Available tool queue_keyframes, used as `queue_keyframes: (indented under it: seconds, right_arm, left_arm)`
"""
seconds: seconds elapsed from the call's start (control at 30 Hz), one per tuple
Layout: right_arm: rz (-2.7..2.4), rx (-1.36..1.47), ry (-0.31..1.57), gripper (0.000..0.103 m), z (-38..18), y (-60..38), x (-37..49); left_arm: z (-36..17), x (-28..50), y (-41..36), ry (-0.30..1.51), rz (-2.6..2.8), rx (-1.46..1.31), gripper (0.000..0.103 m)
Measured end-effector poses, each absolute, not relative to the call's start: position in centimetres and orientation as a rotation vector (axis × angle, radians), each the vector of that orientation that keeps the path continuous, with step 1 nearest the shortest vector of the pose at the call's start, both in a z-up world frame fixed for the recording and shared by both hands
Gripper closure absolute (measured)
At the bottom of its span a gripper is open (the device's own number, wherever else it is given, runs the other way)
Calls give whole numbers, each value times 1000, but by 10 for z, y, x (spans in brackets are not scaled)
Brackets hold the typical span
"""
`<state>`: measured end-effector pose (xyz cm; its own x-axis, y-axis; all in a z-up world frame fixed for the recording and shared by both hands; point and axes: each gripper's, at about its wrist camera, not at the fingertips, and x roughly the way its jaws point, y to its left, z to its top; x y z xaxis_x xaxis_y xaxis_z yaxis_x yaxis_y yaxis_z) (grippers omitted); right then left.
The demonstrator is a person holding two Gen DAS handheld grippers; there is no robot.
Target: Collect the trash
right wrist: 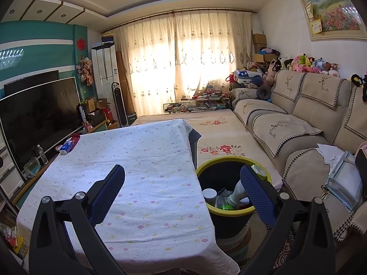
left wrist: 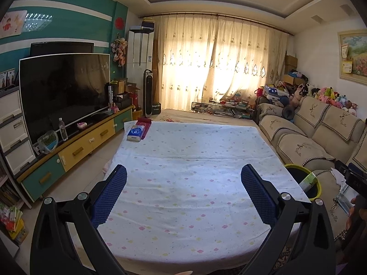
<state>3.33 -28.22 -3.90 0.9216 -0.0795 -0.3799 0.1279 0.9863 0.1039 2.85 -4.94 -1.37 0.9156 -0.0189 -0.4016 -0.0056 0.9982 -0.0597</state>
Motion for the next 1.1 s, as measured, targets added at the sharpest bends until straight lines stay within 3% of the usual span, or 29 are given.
queue_keyframes:
  seconds: [1.1]
  right_arm:
    - [-80, 105, 400, 7, -44, -272, 39]
  left_arm:
    - [-19, 33, -49, 427, -7, -63, 5]
